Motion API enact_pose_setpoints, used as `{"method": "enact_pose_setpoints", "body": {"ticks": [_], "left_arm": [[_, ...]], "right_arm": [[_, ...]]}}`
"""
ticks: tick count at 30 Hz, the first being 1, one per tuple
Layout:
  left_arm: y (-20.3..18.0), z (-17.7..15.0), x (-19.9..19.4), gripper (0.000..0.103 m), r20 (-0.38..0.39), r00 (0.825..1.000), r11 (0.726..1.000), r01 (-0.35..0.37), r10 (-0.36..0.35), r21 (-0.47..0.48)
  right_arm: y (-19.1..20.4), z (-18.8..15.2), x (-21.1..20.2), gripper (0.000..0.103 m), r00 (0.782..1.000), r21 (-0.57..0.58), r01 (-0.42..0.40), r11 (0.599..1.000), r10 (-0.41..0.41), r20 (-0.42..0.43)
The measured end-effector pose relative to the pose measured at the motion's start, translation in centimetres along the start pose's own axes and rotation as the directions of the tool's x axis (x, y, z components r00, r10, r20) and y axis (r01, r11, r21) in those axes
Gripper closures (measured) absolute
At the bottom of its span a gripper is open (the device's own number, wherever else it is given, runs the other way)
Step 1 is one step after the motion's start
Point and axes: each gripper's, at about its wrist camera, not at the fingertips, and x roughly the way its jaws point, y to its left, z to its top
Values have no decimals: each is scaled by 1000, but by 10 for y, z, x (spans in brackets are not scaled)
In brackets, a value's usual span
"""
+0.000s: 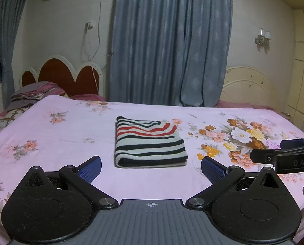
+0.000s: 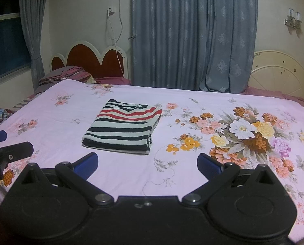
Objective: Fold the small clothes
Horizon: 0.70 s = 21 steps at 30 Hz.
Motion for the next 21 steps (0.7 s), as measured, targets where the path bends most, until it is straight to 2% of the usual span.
{"method": "enact_pose_setpoints", "body": {"ticks": [21], "left_arm": [[-1,0,1,1,1,1000,1000,1,-1,5]], "right_arm": [[5,2,0,1,1000,-4,-4,1000,4,0]]}}
